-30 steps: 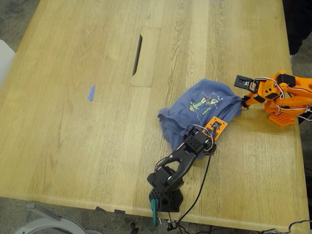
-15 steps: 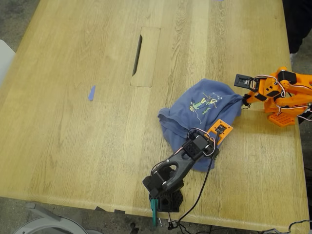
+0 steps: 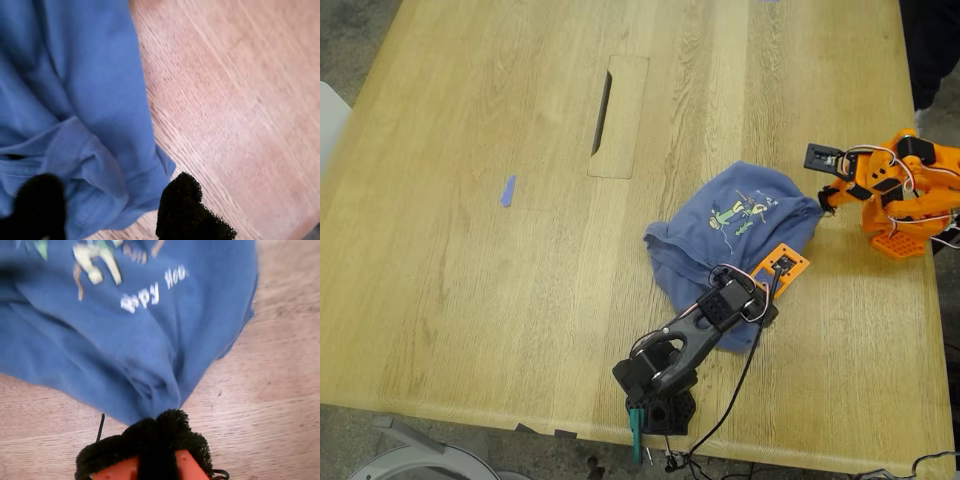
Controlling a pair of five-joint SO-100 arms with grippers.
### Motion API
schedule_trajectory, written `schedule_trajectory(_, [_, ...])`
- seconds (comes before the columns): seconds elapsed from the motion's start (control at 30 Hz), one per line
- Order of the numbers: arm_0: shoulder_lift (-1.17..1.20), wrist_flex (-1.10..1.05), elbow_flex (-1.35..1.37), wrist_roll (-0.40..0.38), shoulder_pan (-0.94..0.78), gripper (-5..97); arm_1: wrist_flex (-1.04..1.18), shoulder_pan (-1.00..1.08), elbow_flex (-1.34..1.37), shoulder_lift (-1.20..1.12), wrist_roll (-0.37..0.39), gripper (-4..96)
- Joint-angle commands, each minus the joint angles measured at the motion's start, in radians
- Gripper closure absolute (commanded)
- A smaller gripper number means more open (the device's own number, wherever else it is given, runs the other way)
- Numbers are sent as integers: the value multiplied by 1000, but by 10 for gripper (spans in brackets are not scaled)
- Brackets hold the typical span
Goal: Fold a T-shirt
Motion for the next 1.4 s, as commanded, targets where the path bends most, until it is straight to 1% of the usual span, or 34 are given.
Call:
schedule_trajectory(0.0, [-31, -2, -150, 0, -41, 743, -63, -14, -114, -100, -8, 910])
schedule_trajectory(0.1, [-106, 17, -242, -12, -72, 839, -176, -14, -166, -219, -9, 909])
schedule_trajectory(0.2, [-193, -20, -308, -6, -155, 913, -301, -11, -195, -333, -11, 905])
schedule_trajectory(0.4, [-310, -164, -325, 11, -327, 918, -468, -21, -247, -520, -8, 898])
schedule_trajectory(0.57, [-396, -291, -331, 18, -456, 918, -575, -32, -367, -706, -15, 903])
schedule_trajectory(0.73, [-489, -397, -347, 18, -506, 918, -663, -61, -434, -851, -12, 906])
schedule_trajectory(0.83, [-555, -471, -347, 17, -511, 918, -733, -75, -403, -899, -3, 905])
schedule_trajectory(0.93, [-589, -523, -310, 14, -511, 918, -815, -58, -295, -893, 2, 903])
schedule_trajectory(1.03, [-566, -545, -227, 11, -523, 918, -876, -15, -153, -836, 2, 902])
schedule_trajectory(1.23, [-379, -557, 34, 12, -609, 918, -954, 95, 143, -660, 2, 901])
schedule_trajectory(1.37, [-239, -514, 152, 15, -661, 918, -925, 170, 267, -522, 0, 900])
